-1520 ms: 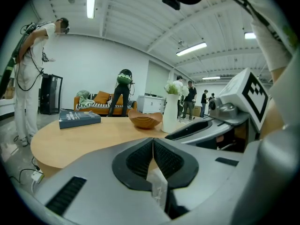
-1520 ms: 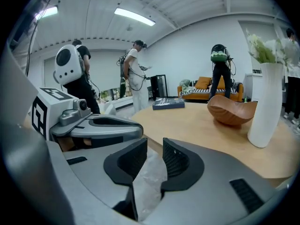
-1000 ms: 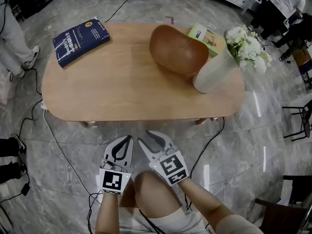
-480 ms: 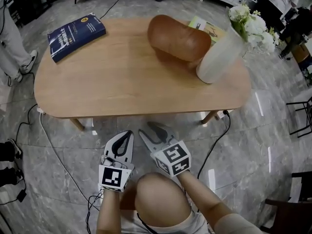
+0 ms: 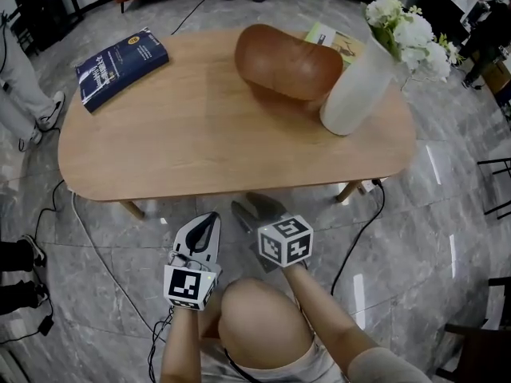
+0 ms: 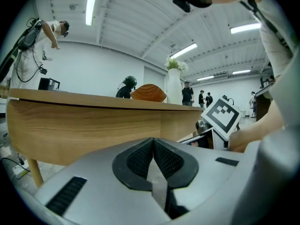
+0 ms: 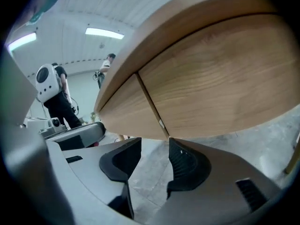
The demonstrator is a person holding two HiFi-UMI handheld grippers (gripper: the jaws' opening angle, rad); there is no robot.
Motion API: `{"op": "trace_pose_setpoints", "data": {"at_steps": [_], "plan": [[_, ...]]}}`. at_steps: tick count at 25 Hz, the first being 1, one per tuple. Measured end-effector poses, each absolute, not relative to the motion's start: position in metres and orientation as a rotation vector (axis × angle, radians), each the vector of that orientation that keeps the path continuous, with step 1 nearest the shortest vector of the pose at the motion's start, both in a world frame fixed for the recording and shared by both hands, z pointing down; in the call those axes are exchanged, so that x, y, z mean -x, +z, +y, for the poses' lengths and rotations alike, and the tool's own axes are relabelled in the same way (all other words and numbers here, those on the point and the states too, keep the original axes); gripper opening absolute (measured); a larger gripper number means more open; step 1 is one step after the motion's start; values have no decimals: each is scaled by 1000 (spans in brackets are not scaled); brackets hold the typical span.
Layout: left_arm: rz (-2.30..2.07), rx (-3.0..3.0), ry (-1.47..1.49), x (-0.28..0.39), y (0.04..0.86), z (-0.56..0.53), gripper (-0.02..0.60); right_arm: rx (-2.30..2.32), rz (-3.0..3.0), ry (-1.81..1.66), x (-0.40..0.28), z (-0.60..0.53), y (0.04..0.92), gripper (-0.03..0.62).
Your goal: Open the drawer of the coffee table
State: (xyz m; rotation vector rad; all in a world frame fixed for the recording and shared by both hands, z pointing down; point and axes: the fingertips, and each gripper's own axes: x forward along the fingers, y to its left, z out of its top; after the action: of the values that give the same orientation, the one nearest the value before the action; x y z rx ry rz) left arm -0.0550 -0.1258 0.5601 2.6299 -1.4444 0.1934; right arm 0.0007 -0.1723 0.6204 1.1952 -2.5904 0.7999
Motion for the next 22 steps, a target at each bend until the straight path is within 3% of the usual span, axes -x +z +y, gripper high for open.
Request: {"op": "trace_pose_setpoints", "data": {"at_steps": [11,22], "plan": [[-1407,-2614,242,49,582,-132,8,-1147,-2827,1103,12,-194,629,161],[-1419,-2623,299,53,587,-133,8,-1025,-3031,1171,12,-188,624,136]]}}
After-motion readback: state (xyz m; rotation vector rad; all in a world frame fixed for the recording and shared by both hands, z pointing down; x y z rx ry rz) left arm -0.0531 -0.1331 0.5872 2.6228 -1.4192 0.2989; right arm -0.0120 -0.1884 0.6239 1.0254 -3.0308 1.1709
